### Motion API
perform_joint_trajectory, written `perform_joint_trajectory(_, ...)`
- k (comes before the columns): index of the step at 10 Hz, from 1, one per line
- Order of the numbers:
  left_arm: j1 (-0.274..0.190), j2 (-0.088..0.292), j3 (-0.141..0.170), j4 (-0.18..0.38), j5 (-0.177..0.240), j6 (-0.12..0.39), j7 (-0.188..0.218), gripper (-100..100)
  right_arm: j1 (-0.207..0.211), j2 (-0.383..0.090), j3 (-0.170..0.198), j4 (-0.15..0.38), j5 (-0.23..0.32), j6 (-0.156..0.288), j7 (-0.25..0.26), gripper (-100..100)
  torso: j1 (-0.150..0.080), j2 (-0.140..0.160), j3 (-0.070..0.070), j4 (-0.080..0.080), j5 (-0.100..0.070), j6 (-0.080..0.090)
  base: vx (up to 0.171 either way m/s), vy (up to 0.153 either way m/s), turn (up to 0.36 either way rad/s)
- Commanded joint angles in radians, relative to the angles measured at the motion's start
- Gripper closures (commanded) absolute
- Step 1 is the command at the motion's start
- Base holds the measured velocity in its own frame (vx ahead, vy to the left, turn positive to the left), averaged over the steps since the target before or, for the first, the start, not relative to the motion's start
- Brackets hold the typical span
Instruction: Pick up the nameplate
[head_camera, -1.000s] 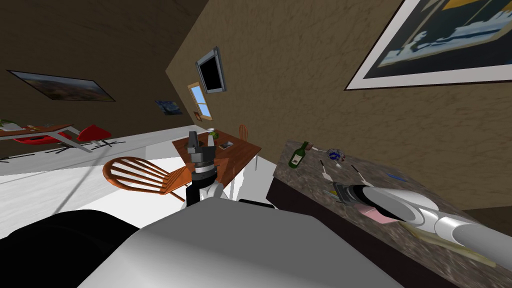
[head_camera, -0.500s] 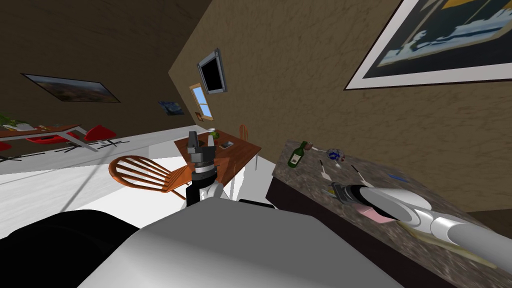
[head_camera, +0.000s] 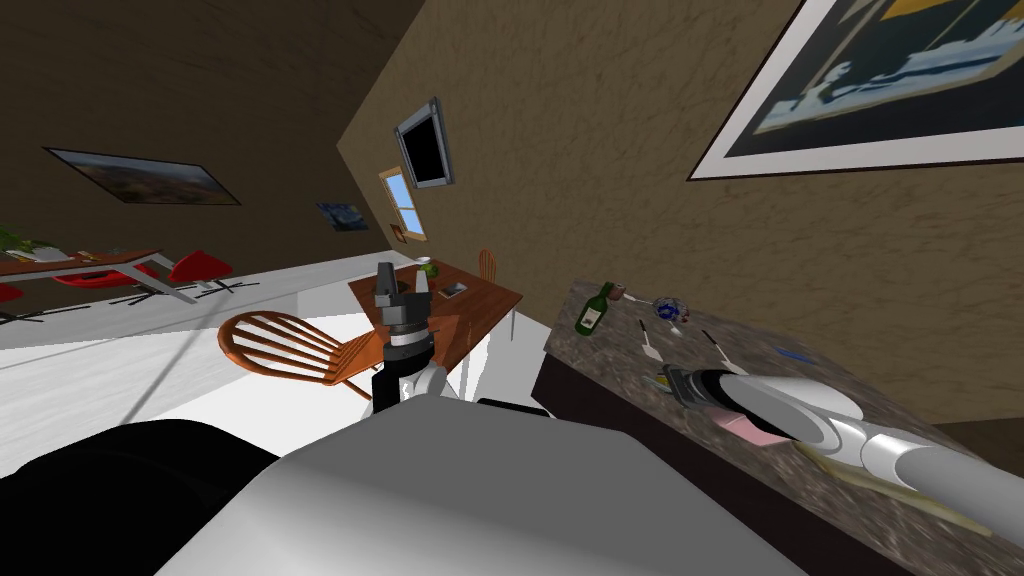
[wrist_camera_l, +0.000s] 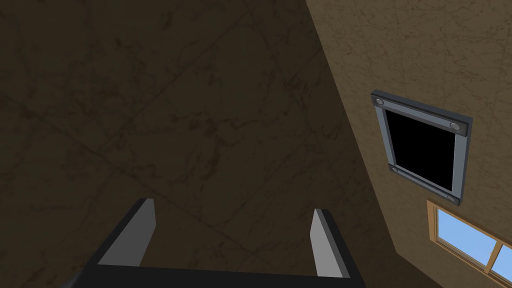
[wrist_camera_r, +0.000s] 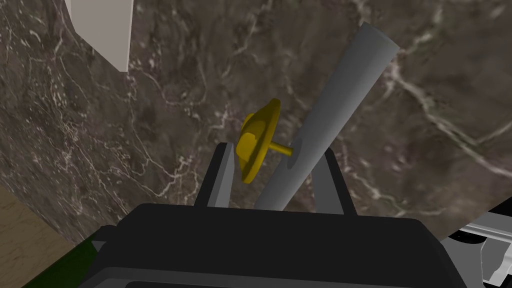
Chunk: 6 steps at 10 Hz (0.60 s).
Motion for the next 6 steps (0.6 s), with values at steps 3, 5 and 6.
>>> perform_joint_trajectory(3,0.0,0.0,0.0,0.0,0.0,0.0,0.0,0,-0.003,-0.017,-0.005,0.042,-0.085,0.001,0.1,100,0.003,-0.002,-0.001,0.0,0.001,0.0,0.033,0.05,-0.07)
perform_joint_trajectory(5,0.0,0.0,0.0,0.0,0.0,0.0,0.0,0,-0.003,-0.022,-0.007,0.054,-0.11,0.001,0.132,100,0.004,-0.001,-0.001,0.0,0.001,0.0,0.017,0.048,-0.035)
perform_joint_trajectory(6,0.0,0.0,0.0,0.0,0.0,0.0,0.0,0,-0.003,-0.027,-0.008,0.065,-0.134,0.002,0.161,100,0.003,-0.001,-0.001,0.0,0.001,0.0,0.015,0.037,-0.028)
